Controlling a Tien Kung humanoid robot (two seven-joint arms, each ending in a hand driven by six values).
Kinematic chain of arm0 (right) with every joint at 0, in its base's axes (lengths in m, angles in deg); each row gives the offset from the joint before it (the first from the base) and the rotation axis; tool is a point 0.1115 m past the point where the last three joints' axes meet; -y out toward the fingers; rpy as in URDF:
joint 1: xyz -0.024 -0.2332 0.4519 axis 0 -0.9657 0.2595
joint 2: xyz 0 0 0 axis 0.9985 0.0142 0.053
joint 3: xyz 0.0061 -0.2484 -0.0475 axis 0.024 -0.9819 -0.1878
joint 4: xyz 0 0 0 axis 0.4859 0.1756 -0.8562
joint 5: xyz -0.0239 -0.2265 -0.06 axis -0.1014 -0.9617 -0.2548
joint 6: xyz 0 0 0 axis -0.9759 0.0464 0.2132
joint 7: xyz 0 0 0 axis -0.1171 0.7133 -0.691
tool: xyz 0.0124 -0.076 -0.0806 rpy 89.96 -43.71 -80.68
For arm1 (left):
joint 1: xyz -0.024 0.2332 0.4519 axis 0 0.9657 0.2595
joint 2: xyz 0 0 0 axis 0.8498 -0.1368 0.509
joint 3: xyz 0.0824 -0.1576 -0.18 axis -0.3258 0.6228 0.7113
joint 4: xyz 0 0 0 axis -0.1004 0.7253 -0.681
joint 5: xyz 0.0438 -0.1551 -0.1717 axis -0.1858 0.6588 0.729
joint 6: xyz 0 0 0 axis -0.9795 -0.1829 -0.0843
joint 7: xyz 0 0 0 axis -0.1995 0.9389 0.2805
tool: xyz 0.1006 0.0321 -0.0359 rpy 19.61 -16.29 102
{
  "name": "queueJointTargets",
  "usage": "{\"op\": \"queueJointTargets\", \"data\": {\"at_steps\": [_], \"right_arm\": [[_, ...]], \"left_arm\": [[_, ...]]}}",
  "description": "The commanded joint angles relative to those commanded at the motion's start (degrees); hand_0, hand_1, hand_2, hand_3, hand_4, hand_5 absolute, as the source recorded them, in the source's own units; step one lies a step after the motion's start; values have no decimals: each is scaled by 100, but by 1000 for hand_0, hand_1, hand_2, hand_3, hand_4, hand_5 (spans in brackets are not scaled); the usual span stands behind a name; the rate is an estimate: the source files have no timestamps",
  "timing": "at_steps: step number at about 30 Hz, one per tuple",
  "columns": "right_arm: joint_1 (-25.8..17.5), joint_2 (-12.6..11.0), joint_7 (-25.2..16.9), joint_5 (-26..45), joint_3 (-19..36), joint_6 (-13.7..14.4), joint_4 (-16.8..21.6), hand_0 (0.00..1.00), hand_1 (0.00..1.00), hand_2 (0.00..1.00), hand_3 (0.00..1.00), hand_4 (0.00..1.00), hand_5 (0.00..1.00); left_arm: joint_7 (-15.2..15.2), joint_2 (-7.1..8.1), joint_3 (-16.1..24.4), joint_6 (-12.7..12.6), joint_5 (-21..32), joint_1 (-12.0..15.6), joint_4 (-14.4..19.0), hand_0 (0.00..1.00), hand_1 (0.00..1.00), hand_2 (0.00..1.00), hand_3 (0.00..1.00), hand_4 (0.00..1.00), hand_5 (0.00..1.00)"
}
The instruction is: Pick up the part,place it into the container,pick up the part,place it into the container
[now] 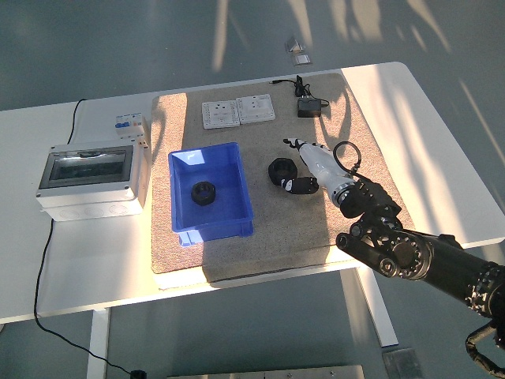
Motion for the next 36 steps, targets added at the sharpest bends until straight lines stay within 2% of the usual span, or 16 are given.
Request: {"op": "queueJointTargets", "data": {"at_steps": [1,2,13,14,19,20,25,26,31,32,36], "right_arm": [[0,0,-1,21,-20,-37,-14,983,878,926,944,762,314],[-1,0,-7,40,-36,-74,-19,989,891,942,965,835,353],[-27,0,47,22,-89,-391,-30,996,884,946,978,870,375],[-37,0,52,13,-85,-416,-42,995,832,833,960,779,286],[-79,0,11,18,-81,-473,-89,995,832,833,960,779,286],[-91,0,0,13,-73,-473,-96,992,791,745,896,780,297],[-146,0,-96,1,-28,-401,-99,992,791,745,896,780,297],[-152,0,-123,6,-26,-374,-96,975,749,655,783,785,292],[-166,0,-259,43,-28,-201,-74,975,749,655,783,785,292],[-167,0,-274,47,-27,-178,-71,942,693,478,559,767,262],[-177,0,-330,56,-11,-76,-39,942,693,478,559,767,262]], "left_arm": [[0,1,2,1,-6,-1,0,676,661,634,757,778,827],[0,3,5,2,-12,0,0,676,661,634,757,778,828],[-5,8,27,12,-67,-1,0,676,661,635,757,779,829],[-6,6,30,14,-74,-2,0,676,661,634,757,779,829],[-8,-3,49,19,-109,-15,0,676,661,634,757,779,829],[-9,-5,50,19,-112,-16,0,676,661,634,756,779,829],[-12,-8,58,18,-125,-21,0,676,661,634,756,779,829],[-13,-8,59,18,-128,-22,0,676,661,634,756,780,831],[-16,-7,55,16,-120,-21,0,676,661,634,756,780,831],[-16,-7,54,15,-118,-20,0,676,661,634,755,779,830],[-17,-5,49,13,-106,-12,0,676,661,634,755,779,830]]}}
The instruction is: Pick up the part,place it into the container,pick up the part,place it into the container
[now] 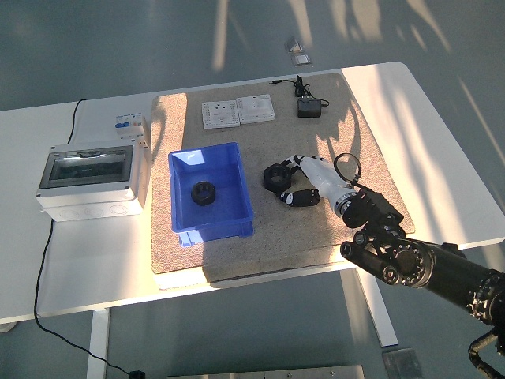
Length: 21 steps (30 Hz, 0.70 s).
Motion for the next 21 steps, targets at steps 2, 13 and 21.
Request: {"op": "queueJointTargets", "data": {"at_steps": [2,13,21], "right_arm": [[-8,0,-18,8,6,34,14,925,668,413,407,771,257],[-60,0,-58,-1,73,181,-3,916,655,404,350,782,263],[-114,-99,1,-228,314,194,66,919,651,403,340,751,223]], "left_arm": [[0,1,-1,0,3,3,0,676,661,634,755,778,829],[1,3,3,2,-4,6,0,676,661,634,756,777,830],[-1,-1,-14,-5,32,22,0,676,662,634,755,777,833]]}}
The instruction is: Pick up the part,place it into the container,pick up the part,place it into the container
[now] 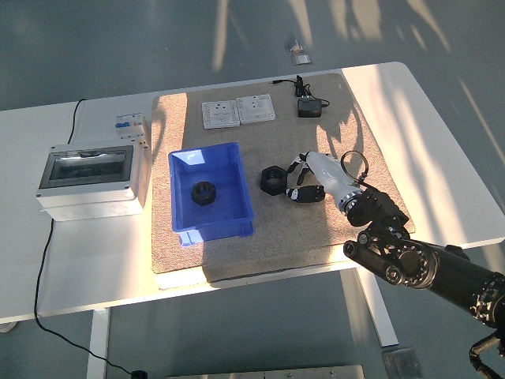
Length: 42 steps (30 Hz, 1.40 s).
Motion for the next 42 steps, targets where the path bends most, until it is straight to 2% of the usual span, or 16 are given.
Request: {"op": "queueJointTargets", "data": {"at_steps": [4,5,10,11,16,17,22,23,28,29,36,42], "right_arm": [[-45,-221,95,-249,178,-72,287,919,651,403,340,751,223],[-55,-275,137,-333,233,-110,385,918,655,431,344,749,214],[-52,-428,458,-745,469,-363,840,918,655,431,344,749,214],[-39,-440,501,-788,491,-398,926,940,720,732,712,779,223],[87,-391,576,-873,443,-489,1166,940,720,732,712,779,223],[122,-363,585,-888,409,-506,1177,986,787,869,919,825,257],[268,-234,664,-1044,266,-628,1097,986,787,869,919,825,257],[287,-218,682,-1078,251,-654,1073,998,899,958,998,892,329],[341,-168,741,-1130,167,-740,1002,998,899,958,998,892,329],[352,-152,748,-1129,133,-752,986,998,960,982,998,896,328],[410,48,719,-1063,-113,-840,577,998,967,978,998,879,311],[405,99,665,-933,-222,-892,280,998,952,961,984,878,312]], "left_arm": [[1,0,-5,-1,18,14,0,676,662,634,755,777,833],[1,-1,-6,-1,20,16,0,676,662,634,755,777,832],[3,-3,3,0,9,17,0,676,662,634,755,777,832],[3,-3,4,0,11,17,0,676,662,634,755,776,834],[5,2,11,1,-2,17,0,676,662,634,755,776,834],[6,2,13,1,-6,17,0,676,662,634,755,776,834],[6,4,4,0,1,14,0,676,662,634,755,776,834],[5,5,0,-1,6,14,0,676,662,634,755,775,836],[4,10,-11,-2,20,16,0,676,662,634,755,775,836],[4,12,-8,-1,13,15,0,676,662,634,755,774,835],[6,21,20,9,-48,1,0,676,662,634,755,772,835],[1,24,17,9,-38,-1,0,676,662,636,755,772,835]]}}
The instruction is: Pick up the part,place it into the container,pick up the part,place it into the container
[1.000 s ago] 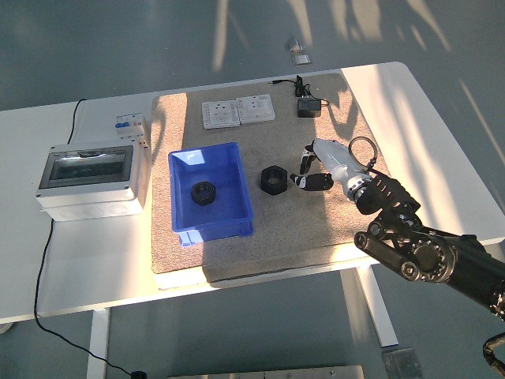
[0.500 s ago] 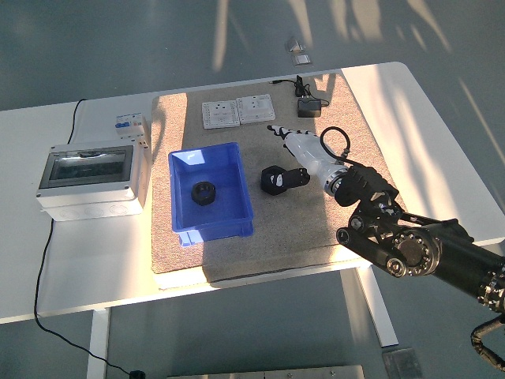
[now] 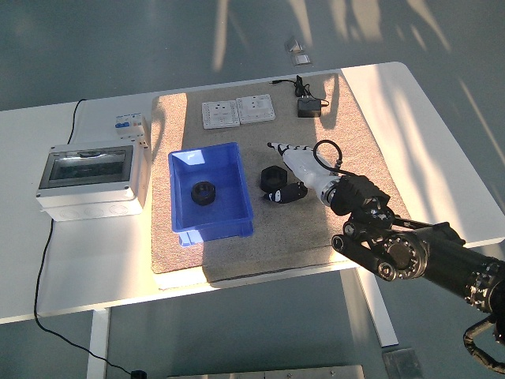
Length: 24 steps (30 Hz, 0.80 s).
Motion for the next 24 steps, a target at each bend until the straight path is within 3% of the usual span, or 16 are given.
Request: {"op": "queueJointTargets", "data": {"at_steps": [4,5,10,11,17,18,23,24], "right_arm": [[-1,0,-41,101,-91,-47,-87,998,952,961,984,878,312],[-2,0,-43,116,-103,-55,-94,998,844,876,943,911,344],[-7,0,-119,213,-196,-83,-114,998,844,876,943,911,344],[-10,0,-129,209,-206,-87,-109,966,559,768,890,791,240],[-27,0,-86,83,-218,-147,-87,966,559,768,890,791,240],[-35,0,-71,52,-213,-158,-83,929,460,711,837,661,157],[-83,0,-26,-100,-201,-159,-82,929,460,711,837,661,157],[-90,0,-19,-128,-199,-155,-84,835,375,653,684,443,19]], "left_arm": [[-2,-2,7,2,-14,-10,0,676,662,636,755,772,835],[-3,-1,7,2,-14,-11,0,676,662,636,755,772,835],[-10,0,14,3,-25,-24,0,676,662,636,755,772,835],[-12,0,17,3,-30,-26,0,676,662,635,755,772,835],[-15,2,30,5,-51,-32,0,676,662,635,755,772,835],[-15,3,34,7,-59,-33,0,676,662,635,755,772,835],[-14,2,42,9,-74,-32,0,676,662,635,755,772,835],[-14,2,42,10,-75,-31,0,677,662,635,755,772,834]]}}
